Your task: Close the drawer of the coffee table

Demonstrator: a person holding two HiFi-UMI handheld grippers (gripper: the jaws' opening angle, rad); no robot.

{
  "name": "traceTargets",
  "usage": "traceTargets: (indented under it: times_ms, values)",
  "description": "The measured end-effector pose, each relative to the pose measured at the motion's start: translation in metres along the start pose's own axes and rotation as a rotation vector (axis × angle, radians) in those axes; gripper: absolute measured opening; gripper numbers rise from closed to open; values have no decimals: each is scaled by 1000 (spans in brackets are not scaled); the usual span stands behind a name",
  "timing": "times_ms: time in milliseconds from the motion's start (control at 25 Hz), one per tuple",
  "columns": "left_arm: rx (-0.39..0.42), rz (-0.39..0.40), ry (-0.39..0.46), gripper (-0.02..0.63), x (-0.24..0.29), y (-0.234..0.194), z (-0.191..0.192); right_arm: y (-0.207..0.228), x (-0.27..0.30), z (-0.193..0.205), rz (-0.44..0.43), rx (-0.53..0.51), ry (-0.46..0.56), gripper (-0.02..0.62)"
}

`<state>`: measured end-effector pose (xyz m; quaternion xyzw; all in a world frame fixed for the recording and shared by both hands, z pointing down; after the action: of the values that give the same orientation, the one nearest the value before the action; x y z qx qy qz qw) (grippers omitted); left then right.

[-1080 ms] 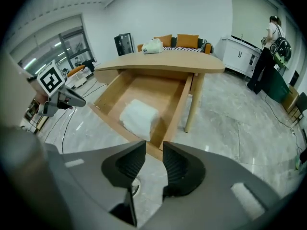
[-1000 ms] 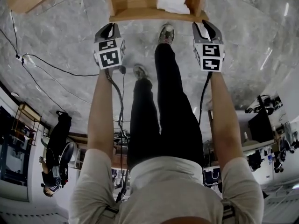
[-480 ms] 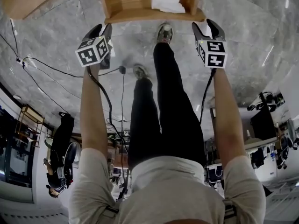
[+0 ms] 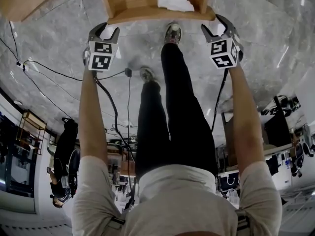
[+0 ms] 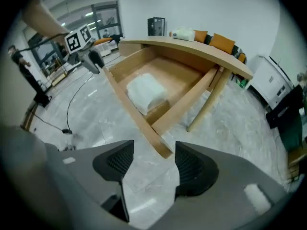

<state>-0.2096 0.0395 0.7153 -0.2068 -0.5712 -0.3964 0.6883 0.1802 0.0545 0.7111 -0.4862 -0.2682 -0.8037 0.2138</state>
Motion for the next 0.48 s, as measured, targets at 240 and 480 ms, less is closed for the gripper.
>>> traceTargets:
  times_ms: [240,480]
  values:
    - [299,-125,-21,199,11,4,-2,2,5,-3,65,-162,-77,194]
    - [413,-202,-14,195,20,7,-14,3,6,-4,81,-250,-110,131]
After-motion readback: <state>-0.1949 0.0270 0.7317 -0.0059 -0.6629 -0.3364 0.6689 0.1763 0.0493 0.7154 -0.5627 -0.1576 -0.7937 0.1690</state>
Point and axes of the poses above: the fingertips, and each gripper's own axes: x forward along the fingers, y to its right, z out of its underside, the point moved 8 cm from there along -x, backward along the fingers, and after that the axes turned 15 degrees about -z, right-handed, at the moved point
